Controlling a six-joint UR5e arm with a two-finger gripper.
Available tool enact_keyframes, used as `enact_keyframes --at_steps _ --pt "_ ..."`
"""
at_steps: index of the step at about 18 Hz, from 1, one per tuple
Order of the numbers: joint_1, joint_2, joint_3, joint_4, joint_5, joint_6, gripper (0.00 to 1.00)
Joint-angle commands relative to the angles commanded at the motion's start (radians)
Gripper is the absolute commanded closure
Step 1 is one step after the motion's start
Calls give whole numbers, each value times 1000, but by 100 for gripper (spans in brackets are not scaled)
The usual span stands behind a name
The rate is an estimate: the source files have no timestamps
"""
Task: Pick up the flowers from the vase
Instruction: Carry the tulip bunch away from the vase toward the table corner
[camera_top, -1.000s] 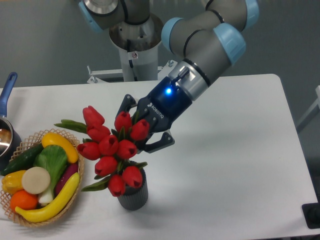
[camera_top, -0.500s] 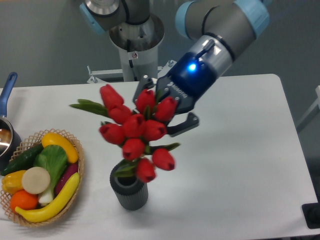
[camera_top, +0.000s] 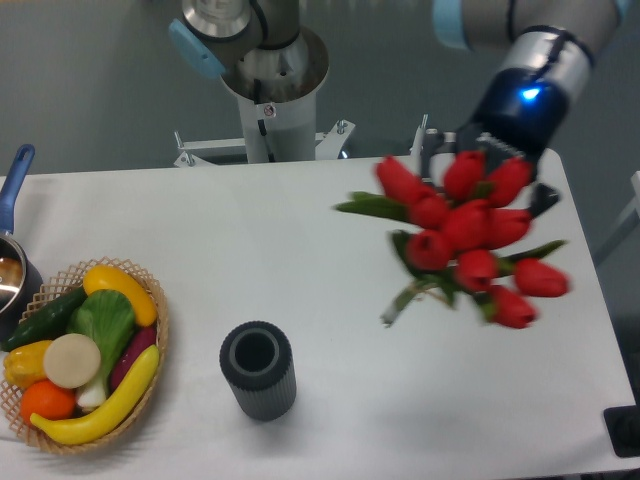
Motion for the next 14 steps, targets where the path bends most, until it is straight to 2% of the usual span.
enact_keyframes --at_steps 4,14 --pt "15 -22 0 0 2 37 58" --pt "37 -15 -3 0 2 31 58"
